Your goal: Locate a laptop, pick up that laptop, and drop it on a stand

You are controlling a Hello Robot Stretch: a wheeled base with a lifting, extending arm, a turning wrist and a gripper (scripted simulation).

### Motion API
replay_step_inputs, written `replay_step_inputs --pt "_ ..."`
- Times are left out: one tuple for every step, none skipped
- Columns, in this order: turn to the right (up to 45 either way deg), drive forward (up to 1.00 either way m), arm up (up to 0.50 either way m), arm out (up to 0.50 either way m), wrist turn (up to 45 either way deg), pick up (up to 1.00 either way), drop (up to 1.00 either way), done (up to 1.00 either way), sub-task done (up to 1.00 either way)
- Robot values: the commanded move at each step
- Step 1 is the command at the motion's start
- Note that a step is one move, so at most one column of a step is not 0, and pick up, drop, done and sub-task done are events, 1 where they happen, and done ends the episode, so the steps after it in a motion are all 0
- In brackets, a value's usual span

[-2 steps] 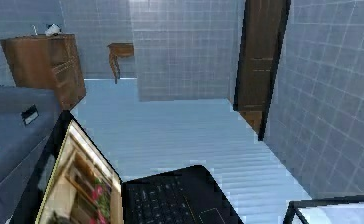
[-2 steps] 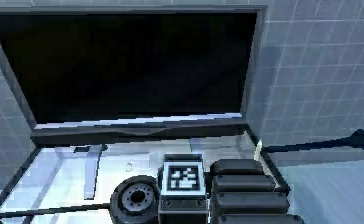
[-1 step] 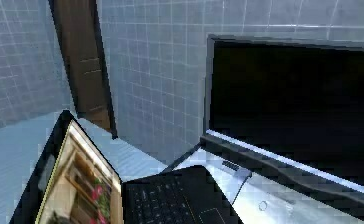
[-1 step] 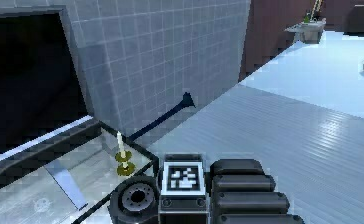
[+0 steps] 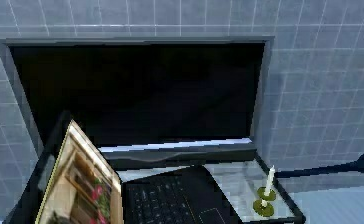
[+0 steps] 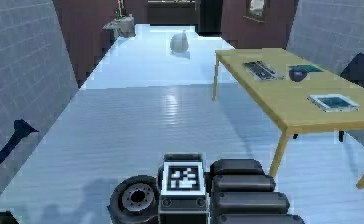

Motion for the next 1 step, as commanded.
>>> replay_step_inputs --pt "45.0 0.0 0.0 0.0 0.0 0.0 0.0 0.0 0.0"
